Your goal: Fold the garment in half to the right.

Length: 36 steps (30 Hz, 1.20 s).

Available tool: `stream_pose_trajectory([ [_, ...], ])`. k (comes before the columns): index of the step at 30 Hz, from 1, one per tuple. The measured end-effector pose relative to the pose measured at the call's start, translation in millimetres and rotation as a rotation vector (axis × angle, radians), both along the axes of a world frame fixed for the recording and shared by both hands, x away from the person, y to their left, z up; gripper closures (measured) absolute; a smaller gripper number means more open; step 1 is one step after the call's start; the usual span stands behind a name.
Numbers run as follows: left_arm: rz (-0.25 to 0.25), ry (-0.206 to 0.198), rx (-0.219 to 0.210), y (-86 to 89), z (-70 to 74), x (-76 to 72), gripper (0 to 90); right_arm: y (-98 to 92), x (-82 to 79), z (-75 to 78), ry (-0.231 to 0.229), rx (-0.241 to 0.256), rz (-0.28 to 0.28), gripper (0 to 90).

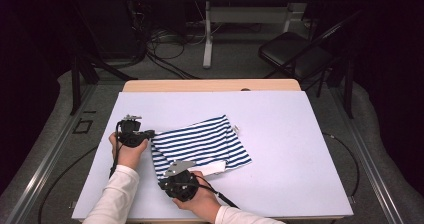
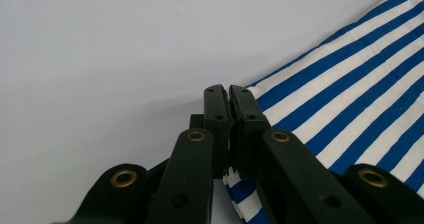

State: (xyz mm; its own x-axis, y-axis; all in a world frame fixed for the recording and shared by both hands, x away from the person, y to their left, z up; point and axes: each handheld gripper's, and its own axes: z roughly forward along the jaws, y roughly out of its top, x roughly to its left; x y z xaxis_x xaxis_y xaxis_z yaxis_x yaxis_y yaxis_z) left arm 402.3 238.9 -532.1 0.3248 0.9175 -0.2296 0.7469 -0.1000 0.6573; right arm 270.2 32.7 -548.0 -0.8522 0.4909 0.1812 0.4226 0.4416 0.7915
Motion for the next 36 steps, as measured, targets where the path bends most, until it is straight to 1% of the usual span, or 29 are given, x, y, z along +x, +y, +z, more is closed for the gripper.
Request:
stream_pose_trajectory([
  [4,-0.001,0.005,0.004,4.4,-2.4,-5.5,87.0,0.9,-3.5,-0.3,0.002,0.002,0.011,86.8],
  [6,0.0,0.01,0.005,6.5,-3.0,-7.6,86.9,1.4,-5.1,-0.3,0.014,0.008,0.016,86.8],
  [9,0.001,0.013,-0.005,9.0,-2.5,-10.2,87.0,2.5,-7.5,0.1,0.014,0.01,0.023,86.9],
  [15,0.0,0.001,-0.023,12.5,0.2,-15.3,86.9,4.8,-9.3,0.1,0.021,0.013,0.037,86.9],
  [19,0.004,0.004,-0.023,15.9,0.7,-19.0,87.0,7.1,-11.3,0.0,0.03,0.017,0.045,86.9],
  [26,0.006,0.021,-0.018,23.1,-1.6,-24.5,86.9,10.5,-15.6,1.2,0.029,0.018,0.064,86.9],
  [28,0.01,0.018,-0.015,23.8,-2.4,-25.9,86.9,11.8,-16.5,1.4,0.025,0.017,0.069,86.9],
  [36,0.015,0.026,-0.017,28.6,-2.3,-31.2,86.9,14.5,-18.9,4.3,0.033,0.028,0.085,86.9],
])
